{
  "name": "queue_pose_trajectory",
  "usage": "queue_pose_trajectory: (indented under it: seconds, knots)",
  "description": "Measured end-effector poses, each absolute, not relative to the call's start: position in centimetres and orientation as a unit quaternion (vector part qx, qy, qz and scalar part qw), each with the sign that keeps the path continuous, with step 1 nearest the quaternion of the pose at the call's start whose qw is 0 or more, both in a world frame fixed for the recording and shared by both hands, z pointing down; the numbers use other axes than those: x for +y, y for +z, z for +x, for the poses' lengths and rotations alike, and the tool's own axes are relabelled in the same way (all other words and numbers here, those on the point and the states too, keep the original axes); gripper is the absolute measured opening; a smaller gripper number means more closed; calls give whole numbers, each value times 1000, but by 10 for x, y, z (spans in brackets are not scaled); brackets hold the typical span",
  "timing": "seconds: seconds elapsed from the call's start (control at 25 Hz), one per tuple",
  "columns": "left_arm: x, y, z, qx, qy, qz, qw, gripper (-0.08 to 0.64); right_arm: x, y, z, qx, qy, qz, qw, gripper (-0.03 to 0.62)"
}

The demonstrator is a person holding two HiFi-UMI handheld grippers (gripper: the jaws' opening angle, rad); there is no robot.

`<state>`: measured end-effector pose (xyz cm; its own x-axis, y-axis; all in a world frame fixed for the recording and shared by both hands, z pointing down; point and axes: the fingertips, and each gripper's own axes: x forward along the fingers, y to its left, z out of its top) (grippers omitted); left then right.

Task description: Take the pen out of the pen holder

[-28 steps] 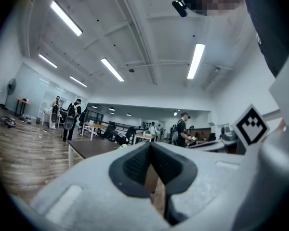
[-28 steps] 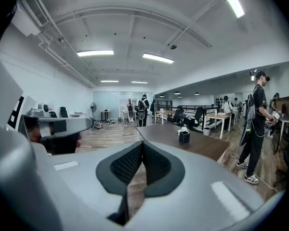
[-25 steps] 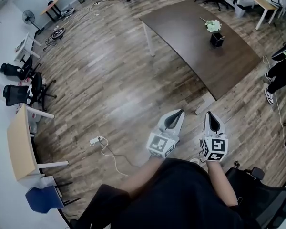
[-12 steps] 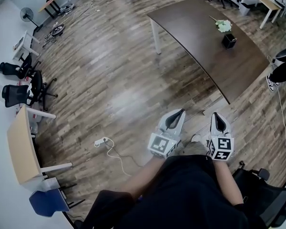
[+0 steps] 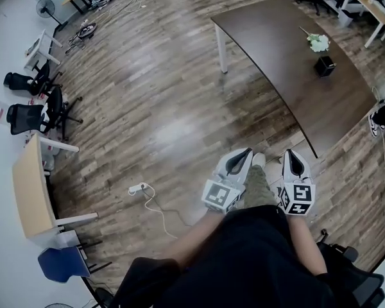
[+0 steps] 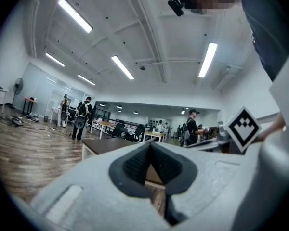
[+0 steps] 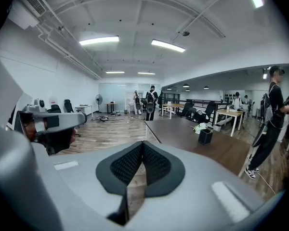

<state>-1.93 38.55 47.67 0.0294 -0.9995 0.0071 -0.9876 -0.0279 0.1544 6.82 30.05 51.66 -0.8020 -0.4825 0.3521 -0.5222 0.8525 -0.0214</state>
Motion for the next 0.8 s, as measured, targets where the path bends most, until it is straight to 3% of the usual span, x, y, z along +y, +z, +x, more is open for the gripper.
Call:
queue_pose_trajectory:
  seconds: [0.8]
  knots:
    - [95,479,-85,-658,-28,750,62,2,11,570,12,-929,133,287,191,2]
